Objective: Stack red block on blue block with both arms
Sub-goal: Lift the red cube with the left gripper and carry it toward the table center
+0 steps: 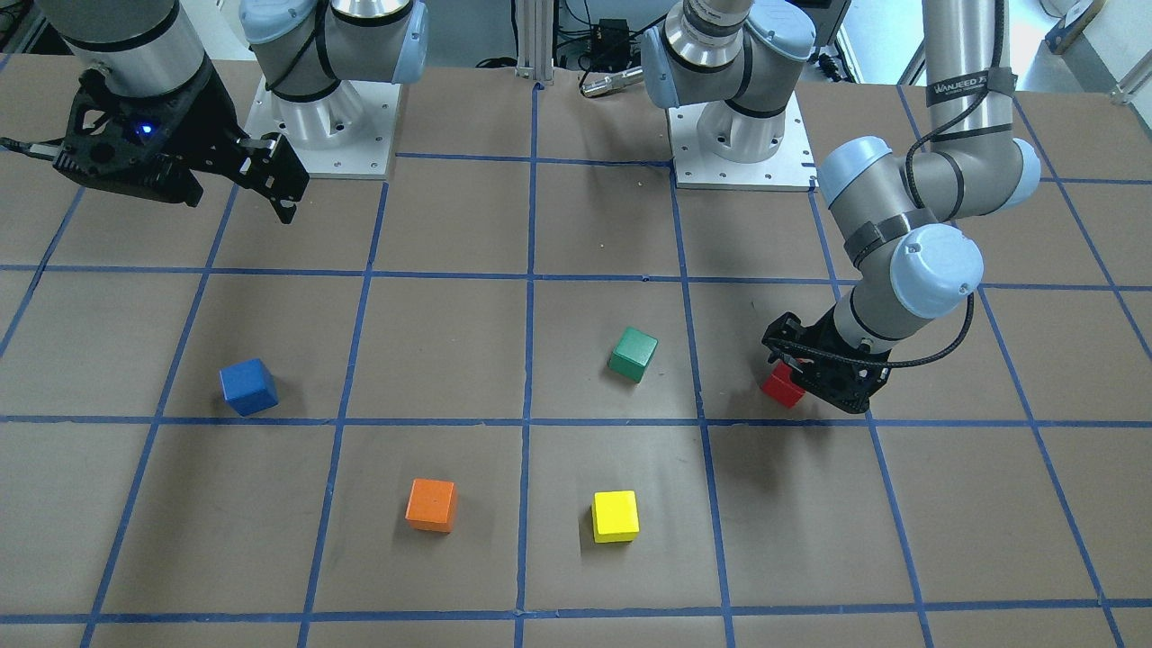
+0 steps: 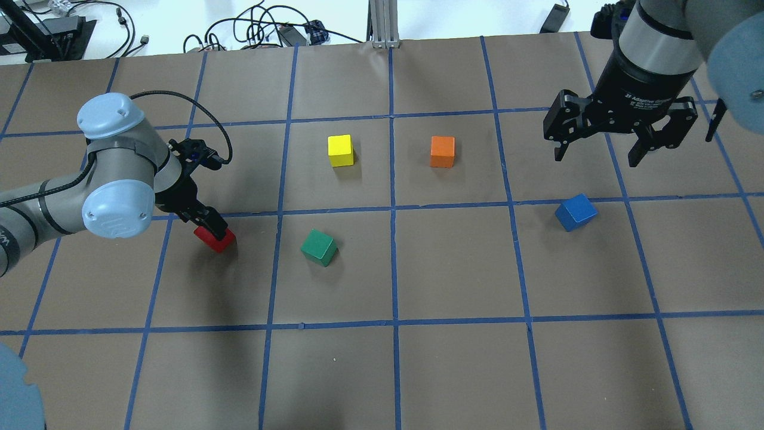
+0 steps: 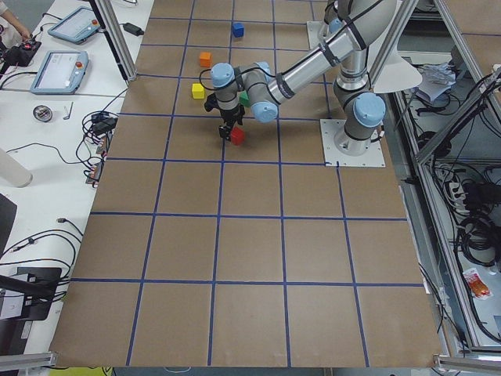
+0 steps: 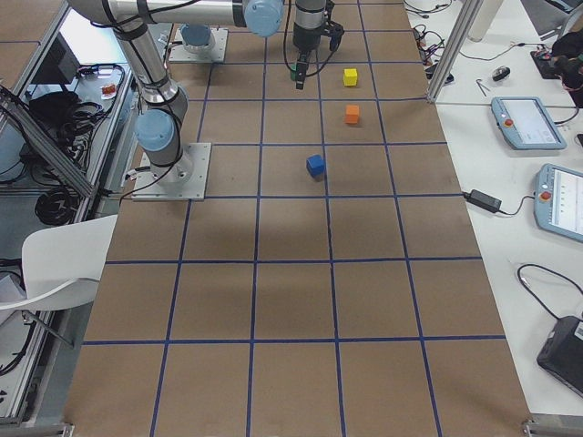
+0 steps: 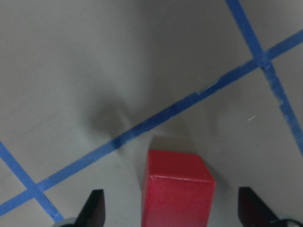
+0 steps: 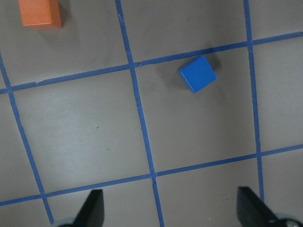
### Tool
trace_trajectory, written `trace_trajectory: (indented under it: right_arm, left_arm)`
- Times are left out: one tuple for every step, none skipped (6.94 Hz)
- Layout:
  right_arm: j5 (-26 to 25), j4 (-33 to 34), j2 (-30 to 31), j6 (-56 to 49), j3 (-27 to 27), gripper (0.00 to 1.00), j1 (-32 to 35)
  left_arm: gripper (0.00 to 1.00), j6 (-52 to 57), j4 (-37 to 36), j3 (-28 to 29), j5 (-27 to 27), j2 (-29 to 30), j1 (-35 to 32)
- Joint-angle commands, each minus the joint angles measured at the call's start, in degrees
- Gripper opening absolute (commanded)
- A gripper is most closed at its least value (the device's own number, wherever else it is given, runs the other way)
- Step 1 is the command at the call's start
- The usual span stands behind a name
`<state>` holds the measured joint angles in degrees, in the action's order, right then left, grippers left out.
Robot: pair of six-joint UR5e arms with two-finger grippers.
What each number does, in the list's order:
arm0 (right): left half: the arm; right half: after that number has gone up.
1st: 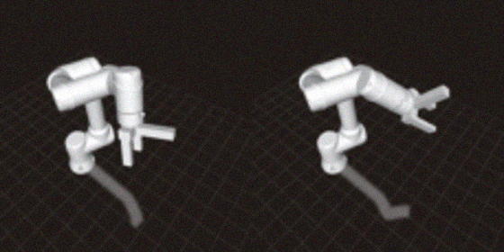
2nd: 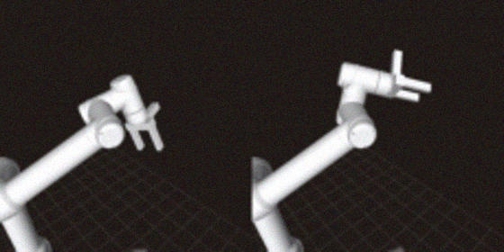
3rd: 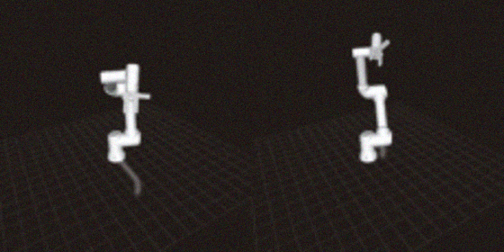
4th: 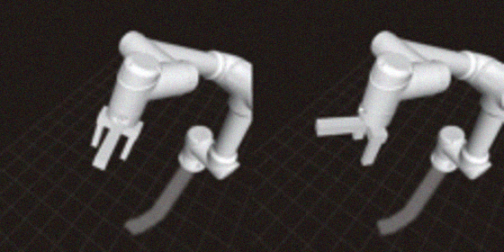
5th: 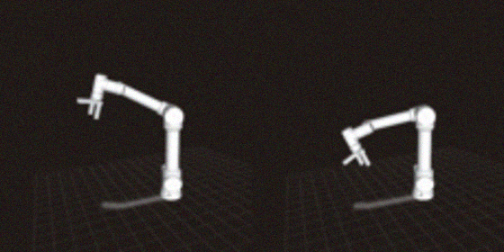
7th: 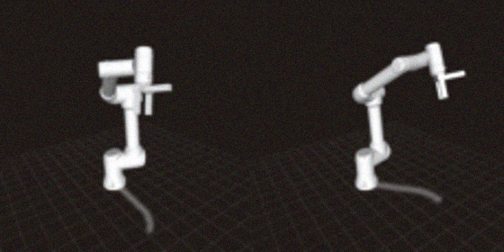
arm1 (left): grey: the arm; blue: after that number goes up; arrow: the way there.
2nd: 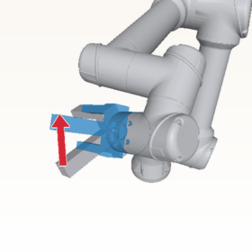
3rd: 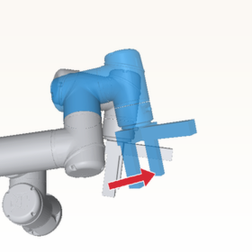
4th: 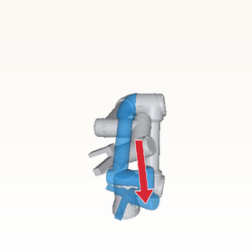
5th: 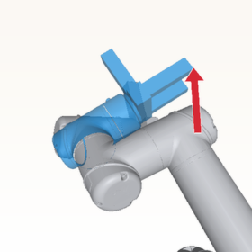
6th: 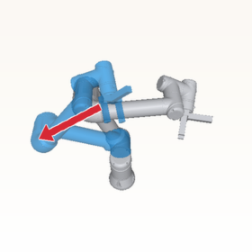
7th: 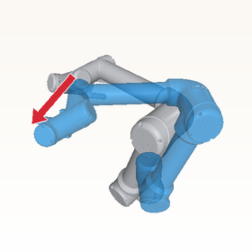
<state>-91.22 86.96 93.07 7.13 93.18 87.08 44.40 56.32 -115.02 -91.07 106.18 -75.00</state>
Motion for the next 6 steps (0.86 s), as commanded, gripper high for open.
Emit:
trace_trajectory:
  right_arm:
    - [1.75, 0.05, -0.17, -0.45, -0.37, 1.00, 0.10]
    - [1.57, 0.05, 0.00, -0.37, -0.11, 1.00, 0.02]
    - [1.31, 0.05, 0.09, -0.45, 0.16, 1.00, 0.10]
    - [1.40, 0.14, 0.00, -0.37, 0.16, 1.00, 0.10]
    - [1.40, 0.14, 0.00, -0.37, 0.16, 1.00, 0.10]
    - [1.31, 0.14, 0.00, -0.45, 0.25, 1.00, 0.02]
  left_arm:
    - [1.00, -1.94, -3.04, -1.79, 0.10, 1.31, 0.65]
    - [0.84, -2.99, -4.28, -1.79, 0.10, 1.92, 0.39]
    - [0.61, -3.26, -4.38, -1.53, 0.10, 2.45, 0.30]
    - [0.48, -3.61, -5.25, -1.44, 0.71, 2.54, 0.21]
    - [0.41, -3.88, -7.43, -1.35, 0.80, 2.46, -0.57]
    - [0.33, -3.97, -7.80, -1.26, 0.72, 2.11, -1.10]
